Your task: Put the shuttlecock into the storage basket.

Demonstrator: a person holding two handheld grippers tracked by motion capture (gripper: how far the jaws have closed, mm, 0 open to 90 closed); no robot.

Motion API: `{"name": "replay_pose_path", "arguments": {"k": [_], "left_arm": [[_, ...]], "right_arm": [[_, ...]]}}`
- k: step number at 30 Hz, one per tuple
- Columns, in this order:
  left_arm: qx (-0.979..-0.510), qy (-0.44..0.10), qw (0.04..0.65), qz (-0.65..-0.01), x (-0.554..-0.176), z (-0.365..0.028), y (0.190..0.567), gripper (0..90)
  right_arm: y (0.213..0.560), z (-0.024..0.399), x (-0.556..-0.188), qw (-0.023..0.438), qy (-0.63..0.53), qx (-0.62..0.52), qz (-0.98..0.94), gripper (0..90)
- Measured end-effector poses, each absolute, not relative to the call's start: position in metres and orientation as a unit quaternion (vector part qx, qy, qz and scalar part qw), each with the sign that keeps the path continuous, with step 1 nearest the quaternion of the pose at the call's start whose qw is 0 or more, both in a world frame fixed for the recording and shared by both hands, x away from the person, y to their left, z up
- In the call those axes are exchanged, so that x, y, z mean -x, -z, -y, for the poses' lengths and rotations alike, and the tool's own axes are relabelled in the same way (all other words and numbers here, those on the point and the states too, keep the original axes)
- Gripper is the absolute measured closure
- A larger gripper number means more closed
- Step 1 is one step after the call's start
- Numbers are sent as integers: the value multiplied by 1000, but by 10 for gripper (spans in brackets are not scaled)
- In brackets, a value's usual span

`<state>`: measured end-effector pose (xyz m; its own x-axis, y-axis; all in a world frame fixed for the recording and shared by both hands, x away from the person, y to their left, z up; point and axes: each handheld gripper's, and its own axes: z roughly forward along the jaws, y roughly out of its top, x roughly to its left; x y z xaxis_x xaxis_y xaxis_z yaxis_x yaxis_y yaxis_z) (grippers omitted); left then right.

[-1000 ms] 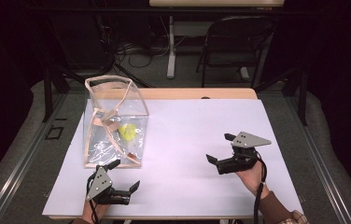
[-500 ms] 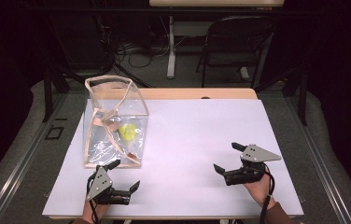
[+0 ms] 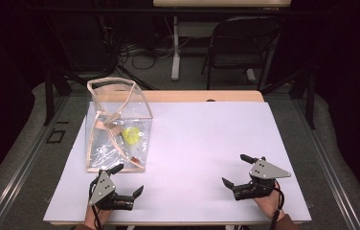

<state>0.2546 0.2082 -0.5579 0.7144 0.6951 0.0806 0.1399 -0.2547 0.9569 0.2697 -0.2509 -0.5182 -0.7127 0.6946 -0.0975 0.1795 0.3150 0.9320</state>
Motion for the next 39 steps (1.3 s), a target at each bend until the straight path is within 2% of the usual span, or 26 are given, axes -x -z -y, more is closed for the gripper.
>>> {"name": "replay_pose_path", "arguments": {"k": [30, 39], "left_arm": [[-752, -256, 540, -278, -254, -208, 558, 0], [-753, -255, 539, -277, -255, -208, 558, 0]], "right_arm": [[542, 264, -241, 287, -516, -258, -765, 0], [543, 264, -239, 285, -517, -257, -765, 0]]}}
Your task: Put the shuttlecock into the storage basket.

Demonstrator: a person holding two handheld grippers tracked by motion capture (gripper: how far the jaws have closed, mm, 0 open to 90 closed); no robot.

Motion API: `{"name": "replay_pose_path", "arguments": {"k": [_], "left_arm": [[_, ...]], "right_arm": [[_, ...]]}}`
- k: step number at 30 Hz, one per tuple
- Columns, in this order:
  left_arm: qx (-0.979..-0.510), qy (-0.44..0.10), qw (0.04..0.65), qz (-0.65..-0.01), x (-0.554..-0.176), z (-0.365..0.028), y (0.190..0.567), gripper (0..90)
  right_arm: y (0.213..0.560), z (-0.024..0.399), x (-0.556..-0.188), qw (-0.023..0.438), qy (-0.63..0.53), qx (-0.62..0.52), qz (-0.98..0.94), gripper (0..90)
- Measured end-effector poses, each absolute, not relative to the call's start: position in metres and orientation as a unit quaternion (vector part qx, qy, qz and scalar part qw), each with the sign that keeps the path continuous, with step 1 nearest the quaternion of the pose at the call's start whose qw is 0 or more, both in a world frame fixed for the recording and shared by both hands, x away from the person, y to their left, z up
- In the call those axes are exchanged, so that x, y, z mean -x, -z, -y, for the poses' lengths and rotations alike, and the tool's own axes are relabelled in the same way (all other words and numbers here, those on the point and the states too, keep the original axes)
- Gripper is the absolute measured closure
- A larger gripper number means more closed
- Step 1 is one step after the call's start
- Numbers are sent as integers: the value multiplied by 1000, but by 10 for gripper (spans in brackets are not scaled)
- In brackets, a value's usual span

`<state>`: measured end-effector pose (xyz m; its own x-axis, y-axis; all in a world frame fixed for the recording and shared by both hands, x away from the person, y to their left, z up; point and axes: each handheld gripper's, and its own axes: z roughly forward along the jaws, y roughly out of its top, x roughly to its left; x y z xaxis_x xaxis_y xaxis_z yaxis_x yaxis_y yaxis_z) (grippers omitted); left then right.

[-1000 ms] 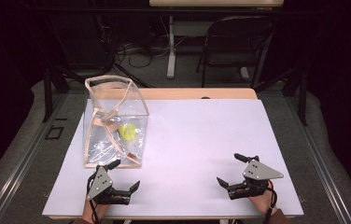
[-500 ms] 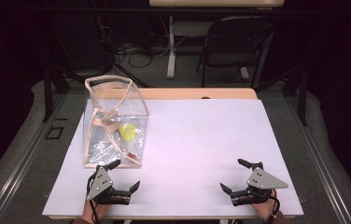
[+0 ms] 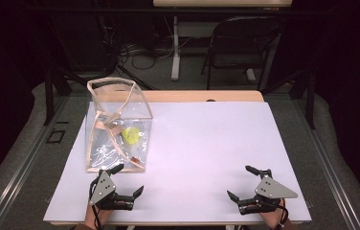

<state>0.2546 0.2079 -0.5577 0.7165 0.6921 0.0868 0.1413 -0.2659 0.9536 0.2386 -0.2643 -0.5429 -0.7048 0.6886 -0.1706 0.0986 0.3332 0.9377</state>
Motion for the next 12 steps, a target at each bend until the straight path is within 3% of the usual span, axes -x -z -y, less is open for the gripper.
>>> {"name": "replay_pose_path", "arguments": {"k": [12], "left_arm": [[-753, -254, 538, -280, -256, -208, 558, 0]], "right_arm": [[543, 264, -238, 288, -517, -256, -764, 0]]}}
